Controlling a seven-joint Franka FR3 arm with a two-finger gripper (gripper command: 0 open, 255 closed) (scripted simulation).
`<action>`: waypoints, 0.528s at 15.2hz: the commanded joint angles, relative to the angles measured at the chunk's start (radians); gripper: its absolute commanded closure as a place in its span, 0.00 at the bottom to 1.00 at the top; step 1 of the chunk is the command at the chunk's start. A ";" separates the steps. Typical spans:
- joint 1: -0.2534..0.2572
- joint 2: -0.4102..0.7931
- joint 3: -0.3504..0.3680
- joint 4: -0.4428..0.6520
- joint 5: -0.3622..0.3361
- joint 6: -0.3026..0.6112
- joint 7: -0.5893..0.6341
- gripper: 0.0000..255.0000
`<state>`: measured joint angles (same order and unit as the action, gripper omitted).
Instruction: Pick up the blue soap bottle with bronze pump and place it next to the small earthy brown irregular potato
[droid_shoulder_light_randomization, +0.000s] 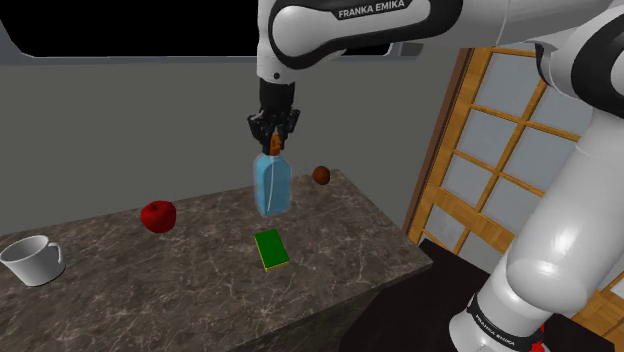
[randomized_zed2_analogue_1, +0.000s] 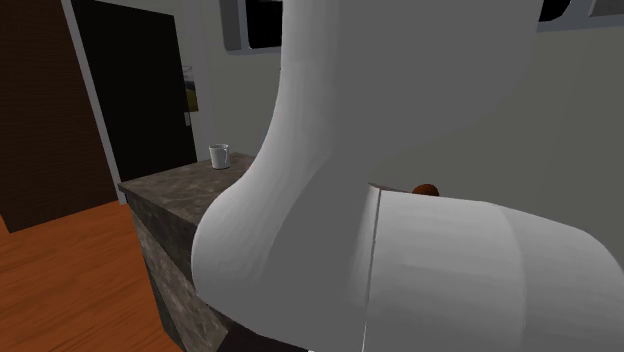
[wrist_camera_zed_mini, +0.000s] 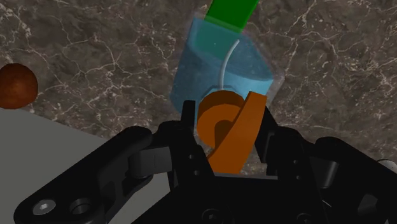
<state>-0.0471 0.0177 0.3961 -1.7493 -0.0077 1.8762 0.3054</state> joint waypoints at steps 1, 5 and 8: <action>-0.027 -0.016 -0.025 -0.025 0.013 0.010 -0.056 1.00; -0.074 -0.030 -0.074 -0.041 0.029 0.011 -0.156 1.00; -0.109 -0.030 -0.109 -0.040 0.037 0.009 -0.228 1.00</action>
<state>-0.1442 -0.0099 0.2989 -1.7851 0.0253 1.8836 0.1033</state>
